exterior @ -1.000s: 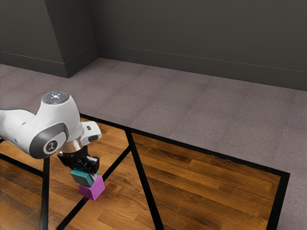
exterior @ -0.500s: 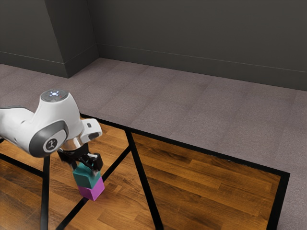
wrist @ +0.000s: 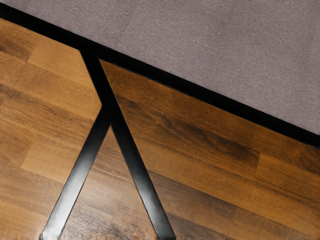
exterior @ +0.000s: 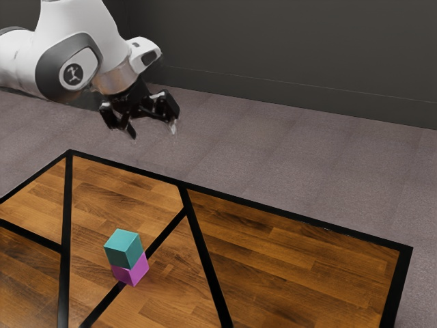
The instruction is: Pick up the blue block with one arm, and put the blue block on the pink block with one arm
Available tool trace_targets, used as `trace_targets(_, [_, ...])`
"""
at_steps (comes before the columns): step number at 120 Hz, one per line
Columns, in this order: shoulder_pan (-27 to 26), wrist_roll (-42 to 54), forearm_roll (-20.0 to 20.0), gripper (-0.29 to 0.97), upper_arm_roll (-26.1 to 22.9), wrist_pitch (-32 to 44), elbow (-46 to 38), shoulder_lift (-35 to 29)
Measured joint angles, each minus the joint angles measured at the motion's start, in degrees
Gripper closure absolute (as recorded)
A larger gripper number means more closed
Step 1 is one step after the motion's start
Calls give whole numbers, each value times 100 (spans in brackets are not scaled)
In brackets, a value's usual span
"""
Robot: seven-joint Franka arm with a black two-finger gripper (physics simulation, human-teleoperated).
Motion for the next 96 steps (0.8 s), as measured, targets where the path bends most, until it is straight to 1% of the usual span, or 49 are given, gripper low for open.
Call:
trace_targets(12, [-18,-736,-201,1,203,-730,583,124])
trace_targets(18, [-18,-1133,-243,0,251,-1109,984,251])
trace_targets(26, [-30,-1662,-256,0,446,-1585,1418,303])
trace_targets(33, [-122,-2073,-148,0,569,-1991,1578,256])
trace_targets(46, [-321,-2747,260,0,793,-2573,1803,248])
trace_targets(56, [-341,-3186,360,0,1047,-2848,1835,322])
trace_targets(72, [-360,-3771,340,0,1110,-3106,1658,390])
trace_targets(83, [-324,-4106,183,0,1131,-3176,1639,433])
trace_targets(96, [-300,-4436,111,0,1144,-3226,1630,478])
